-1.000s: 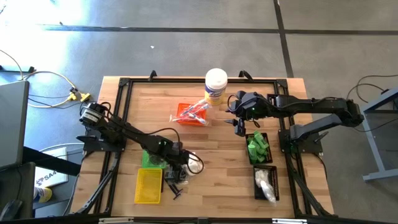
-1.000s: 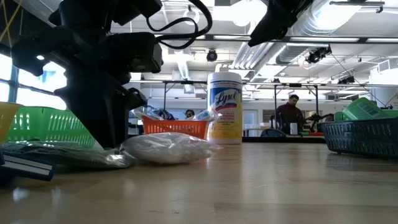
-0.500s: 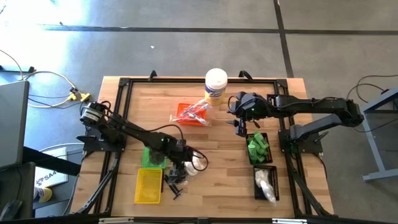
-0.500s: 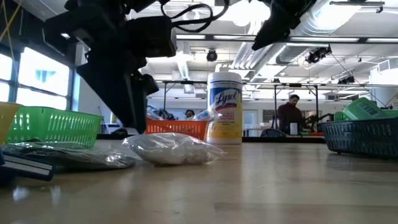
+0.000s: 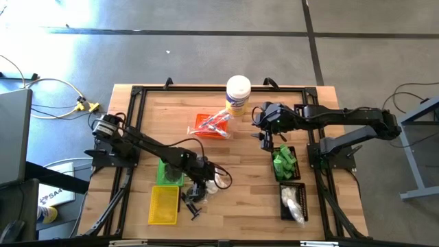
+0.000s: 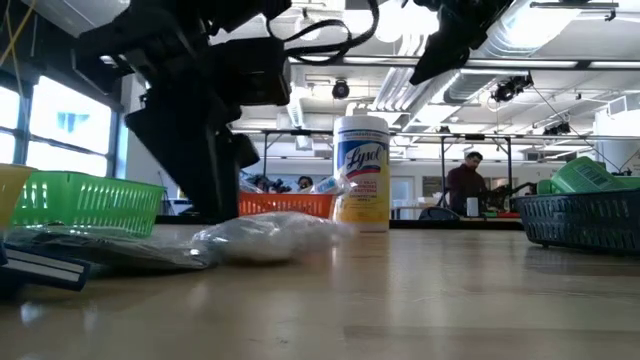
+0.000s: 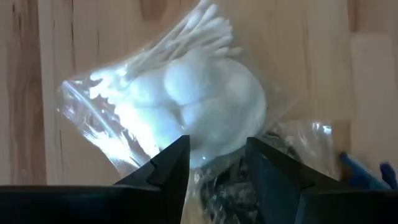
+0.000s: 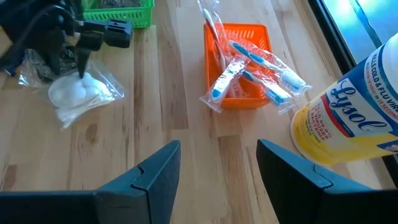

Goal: Pick & Place Travel size toiletries
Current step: Put the white cotton pack into the bottom black bin

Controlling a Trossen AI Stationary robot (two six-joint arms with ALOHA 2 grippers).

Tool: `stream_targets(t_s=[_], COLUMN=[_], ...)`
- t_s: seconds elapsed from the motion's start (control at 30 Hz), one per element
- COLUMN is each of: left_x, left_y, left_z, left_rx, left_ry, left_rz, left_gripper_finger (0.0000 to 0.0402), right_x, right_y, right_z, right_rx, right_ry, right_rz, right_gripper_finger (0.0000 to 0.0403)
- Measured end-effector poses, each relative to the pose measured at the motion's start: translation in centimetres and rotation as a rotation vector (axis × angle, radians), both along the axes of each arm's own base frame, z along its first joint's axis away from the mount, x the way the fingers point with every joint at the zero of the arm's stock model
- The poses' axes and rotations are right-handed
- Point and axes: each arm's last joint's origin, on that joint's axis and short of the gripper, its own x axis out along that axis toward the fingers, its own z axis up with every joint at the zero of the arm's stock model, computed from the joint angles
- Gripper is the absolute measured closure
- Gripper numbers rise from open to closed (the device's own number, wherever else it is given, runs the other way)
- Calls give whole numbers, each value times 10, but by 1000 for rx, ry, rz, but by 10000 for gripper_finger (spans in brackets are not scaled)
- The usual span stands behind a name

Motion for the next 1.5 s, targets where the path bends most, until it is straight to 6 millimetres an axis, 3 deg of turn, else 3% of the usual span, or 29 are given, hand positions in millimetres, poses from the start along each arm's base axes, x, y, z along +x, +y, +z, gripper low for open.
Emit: stream_targets(t_s=[0.9, 1.03, 1.3, 1.5], left_x=[13, 13, 13, 13], left_y=[3, 3, 3, 3], left_z=[-16, -16, -16, -16], left_rx=[-3, 0, 8, 9], left_ry=[-33, -34, -42, -42], left_rz=[-37, -42, -59, -58], left_gripper_finger=[248, 274, 387, 391], right_x=[4, 6, 6, 6], right_y=[1, 1, 1, 1], right_z=[-4, -5, -5, -5], right_rx=[10, 3, 2, 2], right_ry=[13, 20, 20, 20], right_rz=[34, 40, 39, 39], right_gripper_finger=[199, 199, 199, 199])
